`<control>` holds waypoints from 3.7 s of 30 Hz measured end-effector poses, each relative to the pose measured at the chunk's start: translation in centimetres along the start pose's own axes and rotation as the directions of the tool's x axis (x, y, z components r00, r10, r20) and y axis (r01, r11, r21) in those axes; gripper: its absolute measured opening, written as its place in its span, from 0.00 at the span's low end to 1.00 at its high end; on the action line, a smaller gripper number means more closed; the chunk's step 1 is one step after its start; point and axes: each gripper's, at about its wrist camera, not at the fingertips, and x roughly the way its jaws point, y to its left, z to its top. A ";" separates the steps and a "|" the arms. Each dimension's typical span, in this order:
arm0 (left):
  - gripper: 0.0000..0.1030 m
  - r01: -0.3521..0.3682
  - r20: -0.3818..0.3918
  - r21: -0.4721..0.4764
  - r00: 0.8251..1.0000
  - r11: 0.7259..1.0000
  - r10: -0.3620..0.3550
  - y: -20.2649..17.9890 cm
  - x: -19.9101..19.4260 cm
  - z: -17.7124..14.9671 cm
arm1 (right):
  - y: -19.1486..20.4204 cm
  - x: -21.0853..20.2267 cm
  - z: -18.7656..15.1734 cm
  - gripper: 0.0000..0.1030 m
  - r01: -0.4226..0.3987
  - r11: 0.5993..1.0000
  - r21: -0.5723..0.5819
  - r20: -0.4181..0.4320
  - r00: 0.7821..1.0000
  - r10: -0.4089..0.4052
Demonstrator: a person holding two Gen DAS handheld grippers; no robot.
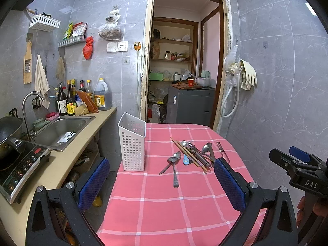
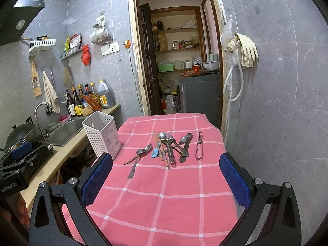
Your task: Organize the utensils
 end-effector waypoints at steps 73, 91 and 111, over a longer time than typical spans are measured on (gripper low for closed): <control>1.00 0.104 -0.014 0.021 0.995 0.994 -0.103 1.4 7.7 3.4 | 1.0 4.0 4.1 0.99 0.120 0.993 -0.002 0.066 0.991 -0.120; 0.99 0.067 -0.117 -0.007 0.991 0.998 -0.067 -3.2 17.4 2.8 | -4.7 15.2 6.9 0.99 0.021 0.998 -0.064 0.012 1.000 -0.020; 0.93 -0.008 -0.281 -0.064 0.960 0.998 -0.010 -5.4 28.7 -1.0 | -9.8 29.5 3.7 0.99 -0.085 0.995 -0.051 -0.167 0.983 0.075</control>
